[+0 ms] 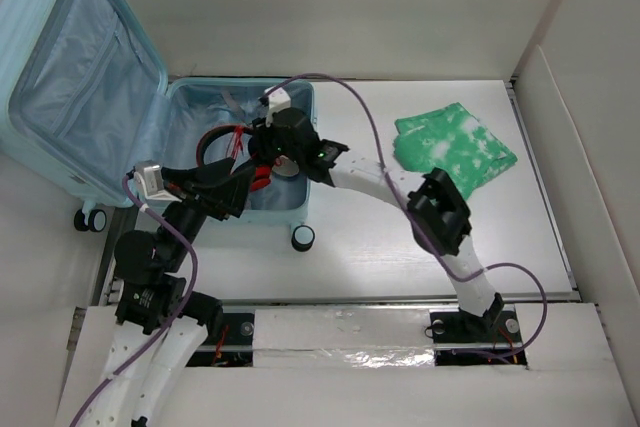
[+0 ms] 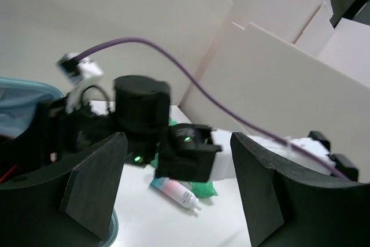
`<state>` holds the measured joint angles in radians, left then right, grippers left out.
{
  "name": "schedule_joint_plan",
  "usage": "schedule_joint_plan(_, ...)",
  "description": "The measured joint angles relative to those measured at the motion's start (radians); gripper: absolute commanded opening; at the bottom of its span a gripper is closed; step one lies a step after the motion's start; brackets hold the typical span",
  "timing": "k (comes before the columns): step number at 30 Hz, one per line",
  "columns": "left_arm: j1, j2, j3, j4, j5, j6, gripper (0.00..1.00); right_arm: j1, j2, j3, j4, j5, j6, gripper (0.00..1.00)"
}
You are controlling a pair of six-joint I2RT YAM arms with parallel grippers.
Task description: Pack the luggage
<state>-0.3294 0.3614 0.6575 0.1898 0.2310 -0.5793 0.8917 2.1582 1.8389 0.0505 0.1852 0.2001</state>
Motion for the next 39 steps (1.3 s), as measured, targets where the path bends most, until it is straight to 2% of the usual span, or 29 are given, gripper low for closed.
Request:
schedule_joint_plan(1, 0.0, -0.005, 0.0, -0.001, -0.007, 0.003, 0.69, 0.01, 0.048, 0.05, -0.014, -0.006, 0.002, 0.35)
schedule_joint_plan(2, 0.0, -0.006, 0.0, -0.001, -0.012, 0.004, 0.69, 0.018, 0.091, 0.093, -0.02, -0.011, 0.001, 0.52)
schedule_joint_plan(5, 0.0, -0.005, 0.0, -0.015, -0.022, 0.007, 0.69, 0.039, 0.16, 0.16, -0.03, -0.039, 0.008, 0.71)
schedule_joint_plan(8, 0.0, -0.005, 0.0, -0.02, -0.025, 0.007, 0.69, 0.047, 0.143, 0.155, -0.033, -0.056, 0.002, 0.77)
schedule_joint_plan(10, 0.0, -0.005, 0.0, -0.022, -0.026, 0.007, 0.69, 0.045, 0.08, 0.102, -0.018, -0.061, -0.005, 0.77)
schedule_joint_plan(12, 0.0, -0.003, 0.0, -0.022, -0.024, 0.006, 0.69, 0.038, -0.032, -0.013, 0.005, -0.063, -0.023, 0.62)
schedule_joint_plan(13, 0.0, -0.003, -0.001, -0.022, -0.024, 0.006, 0.69, 0.034, -0.103, -0.078, 0.022, -0.062, -0.034, 0.47)
schedule_joint_plan(14, 0.0, -0.002, -0.001, -0.022, -0.024, 0.006, 0.69, 0.028, -0.181, -0.149, 0.039, -0.053, -0.046, 0.18)
schedule_joint_plan(16, 0.0, 0.002, -0.001, -0.022, -0.023, 0.006, 0.69, 0.01, -0.354, -0.324, 0.109, -0.025, -0.061, 0.02)
schedule_joint_plan(18, 0.0, 0.007, -0.002, -0.021, -0.019, 0.005, 0.68, -0.031, -0.554, -0.522, 0.163, 0.016, -0.073, 0.0)
schedule_joint_plan(19, 0.0, 0.009, -0.005, -0.013, -0.014, 0.002, 0.67, -0.058, -0.634, -0.609, 0.186, 0.034, -0.069, 0.02)
schedule_joint_plan(22, 0.0, 0.011, -0.03, 0.009, 0.0, -0.01, 0.66, -0.201, -0.838, -0.861, 0.195, 0.102, -0.042, 0.41)
schedule_joint_plan(23, 0.0, 0.018, -0.037, 0.012, 0.005, -0.015, 0.66, -0.256, -0.878, -0.935, 0.186, 0.118, -0.033, 0.58)
schedule_joint_plan(24, 0.0, 0.026, -0.041, 0.015, 0.011, -0.019, 0.66, -0.311, -0.903, -0.999, 0.165, 0.135, -0.019, 0.62)
schedule_joint_plan(28, 0.0, 0.075, -0.048, 0.03, 0.04, -0.035, 0.66, -0.457, -0.895, -1.137, 0.024, 0.111, -0.008, 0.7)
schedule_joint_plan(33, 0.0, 0.082, -0.05, 0.031, 0.05, -0.039, 0.66, -0.473, -0.788, -1.116, -0.068, 0.018, -0.008, 0.71)
schedule_joint_plan(39, 0.0, 0.059, -0.05, 0.031, 0.049, -0.039, 0.66, -0.487, -0.623, -1.045, -0.086, -0.066, -0.008, 0.72)
